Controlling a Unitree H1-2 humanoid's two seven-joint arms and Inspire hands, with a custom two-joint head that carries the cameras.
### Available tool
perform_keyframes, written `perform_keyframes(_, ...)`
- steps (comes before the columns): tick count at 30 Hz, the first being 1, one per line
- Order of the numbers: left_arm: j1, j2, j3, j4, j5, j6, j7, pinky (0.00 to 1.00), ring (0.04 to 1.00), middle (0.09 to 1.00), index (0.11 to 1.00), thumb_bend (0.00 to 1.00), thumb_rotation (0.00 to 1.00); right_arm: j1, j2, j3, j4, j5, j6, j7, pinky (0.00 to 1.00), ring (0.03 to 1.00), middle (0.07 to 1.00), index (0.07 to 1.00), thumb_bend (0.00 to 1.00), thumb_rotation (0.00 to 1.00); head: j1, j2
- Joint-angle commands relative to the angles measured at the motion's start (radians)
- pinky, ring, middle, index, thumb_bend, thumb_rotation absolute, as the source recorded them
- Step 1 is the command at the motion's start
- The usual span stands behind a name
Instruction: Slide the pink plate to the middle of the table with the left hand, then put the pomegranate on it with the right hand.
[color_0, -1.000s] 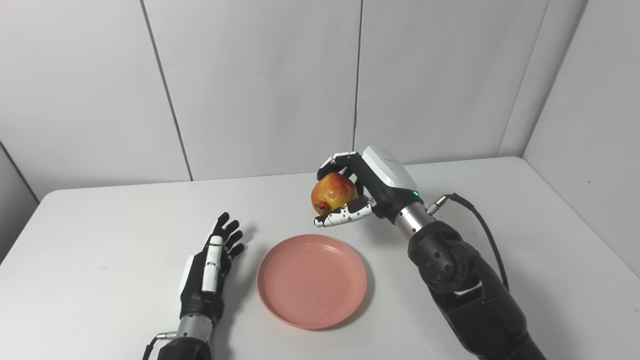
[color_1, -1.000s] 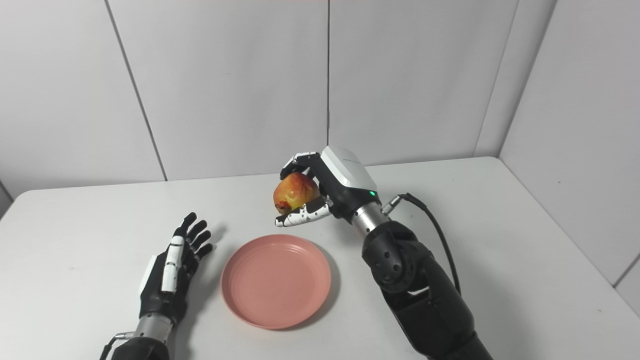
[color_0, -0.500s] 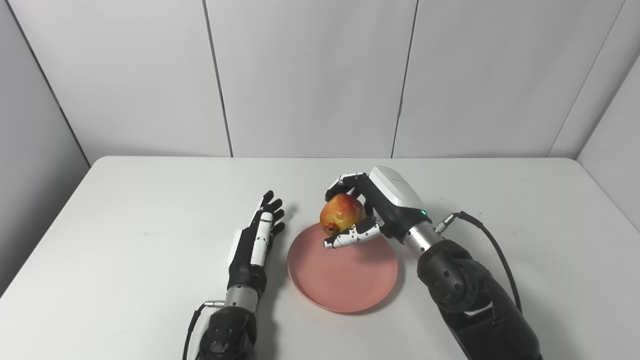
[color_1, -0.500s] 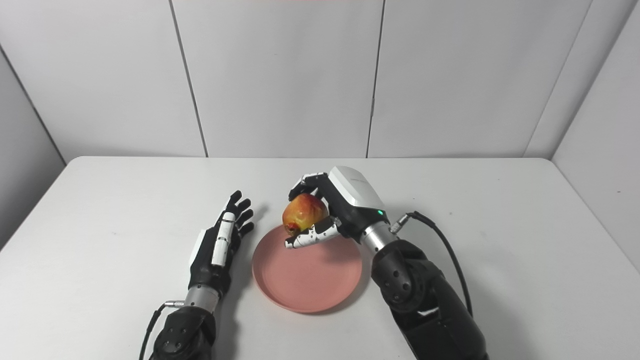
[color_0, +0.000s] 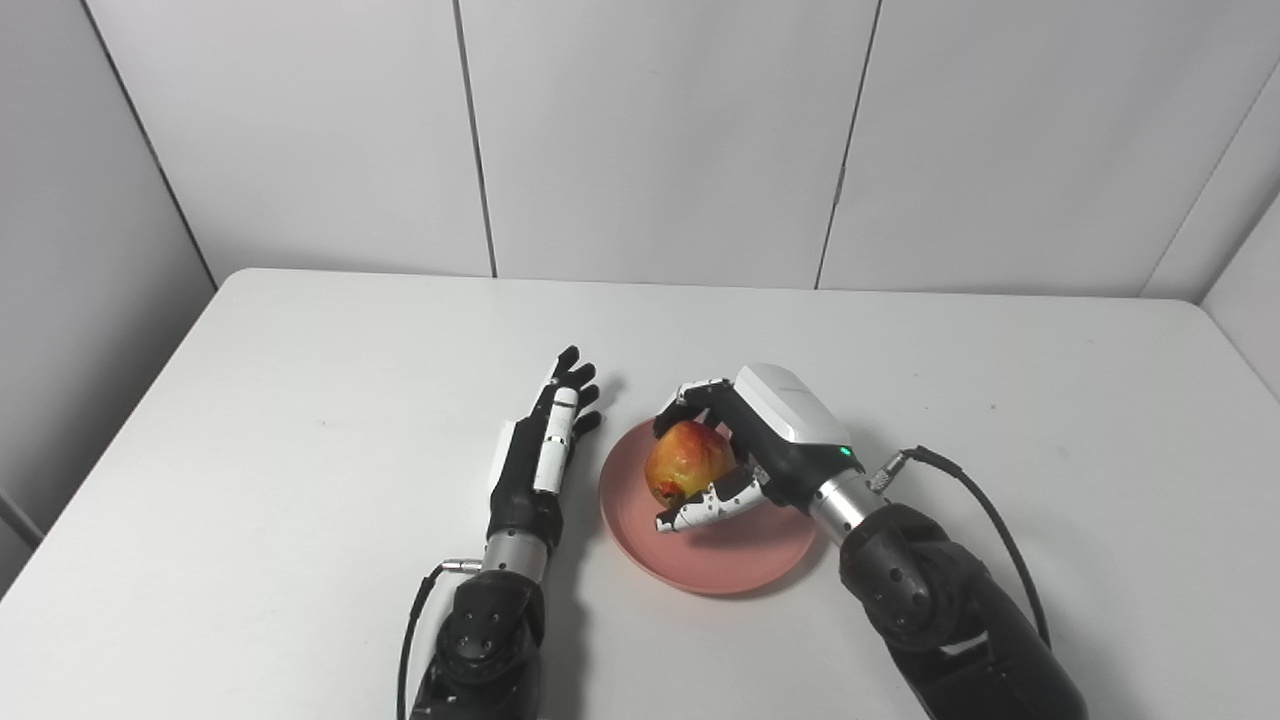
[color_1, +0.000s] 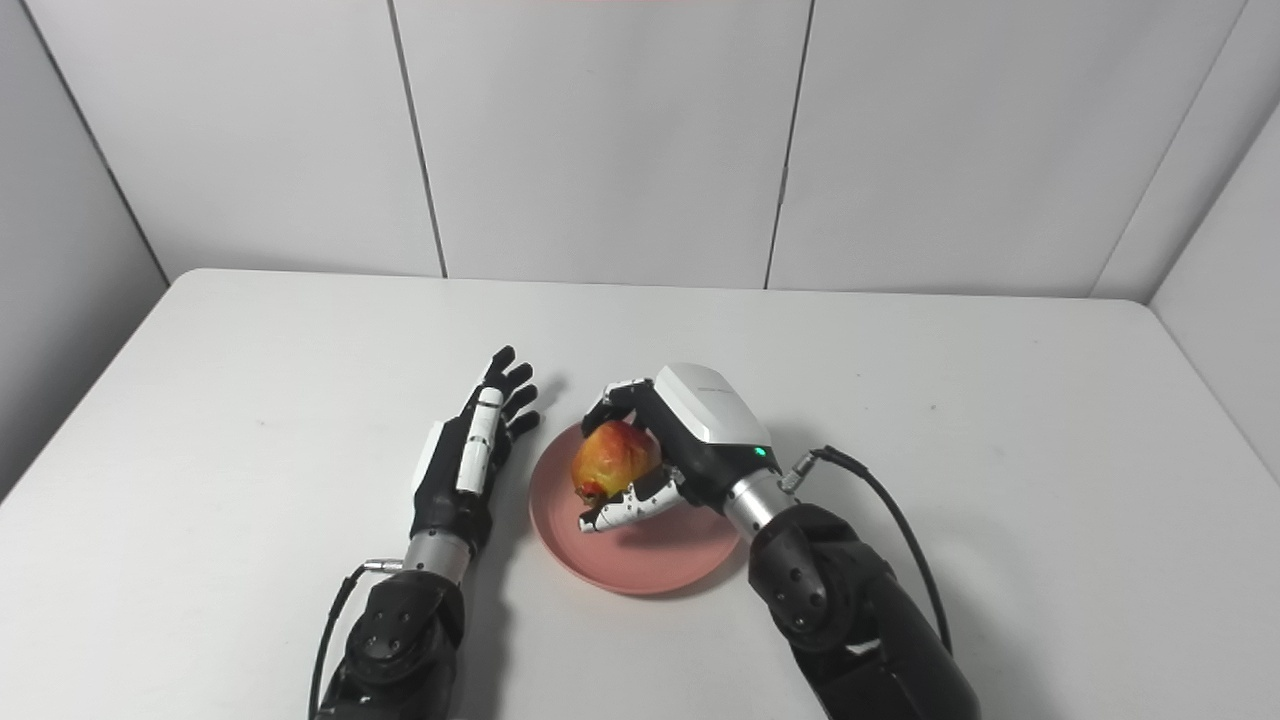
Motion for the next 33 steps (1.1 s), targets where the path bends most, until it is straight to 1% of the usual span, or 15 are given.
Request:
perform_keyframes(1,-0.019,-0.015,-0.005,-0.010,0.006,0.018,0.012,0.87,0.910,0.924,0.919,0.38,1.00,-0.026,0.010,-0.005,-0.034,-0.009,-0.021,-0.006,0.23,0.304,0.377,0.493,0.48,0.04,0.003,0.004)
perform_keyframes(6,-0.019,-0.020,0.000,-0.013,0.002,0.020,0.008,0.88,0.913,0.926,0.921,0.38,1.00,-0.023,0.009,0.002,-0.025,-0.025,-0.035,-0.005,0.25,0.326,0.400,0.519,0.49,0.01,0.005,0.008)
perform_keyframes(9,-0.021,-0.022,0.000,-0.011,0.004,0.020,0.010,0.88,0.911,0.925,0.920,0.38,1.00,-0.022,0.004,0.011,-0.017,-0.043,-0.042,-0.009,0.26,0.329,0.400,0.513,0.49,0.01,0.004,0.009)
perform_keyframes(13,-0.020,-0.022,-0.002,-0.015,0.006,0.021,0.010,0.88,0.912,0.925,0.920,0.38,1.00,-0.024,-0.009,0.027,-0.007,-0.082,-0.063,-0.025,0.31,0.368,0.424,0.513,0.51,0.02,0.004,0.011)
perform_keyframes(14,-0.020,-0.023,-0.001,-0.016,0.004,0.023,0.009,0.88,0.912,0.925,0.920,0.39,1.00,-0.025,-0.013,0.030,-0.005,-0.092,-0.068,-0.029,0.31,0.372,0.427,0.500,0.51,0.08,0.004,0.011)
perform_keyframes(15,-0.020,-0.023,-0.001,-0.016,0.003,0.025,0.009,0.88,0.913,0.925,0.920,0.39,1.00,-0.025,-0.015,0.032,-0.004,-0.098,-0.072,-0.031,0.32,0.379,0.432,0.493,0.50,0.10,0.004,0.011)
perform_keyframes(17,-0.020,-0.022,-0.002,-0.015,0.005,0.023,0.008,0.88,0.913,0.926,0.922,0.39,1.00,-0.027,-0.022,0.037,0.002,-0.118,-0.087,-0.043,0.34,0.400,0.449,0.489,0.50,0.13,0.004,0.012)
perform_keyframes(25,-0.021,-0.022,-0.002,-0.010,0.003,0.014,0.006,0.88,0.913,0.923,0.920,0.39,1.00,-0.032,-0.037,0.048,0.019,-0.177,-0.110,-0.052,0.37,0.416,0.456,0.487,0.50,0.14,0.003,0.012)
perform_keyframes(29,-0.021,-0.020,-0.003,-0.009,0.006,0.011,0.006,0.87,0.911,0.921,0.919,0.39,1.00,-0.032,-0.041,0.049,0.018,-0.191,-0.106,-0.039,0.40,0.446,0.495,0.489,0.50,0.14,0.001,0.012)
perform_keyframes(33,-0.020,-0.021,-0.001,-0.013,0.004,0.019,0.008,0.87,0.908,0.918,0.914,0.39,1.00,-0.031,-0.043,0.049,0.005,-0.198,-0.091,-0.018,0.42,0.447,0.500,0.489,0.50,0.14,-0.002,0.012)
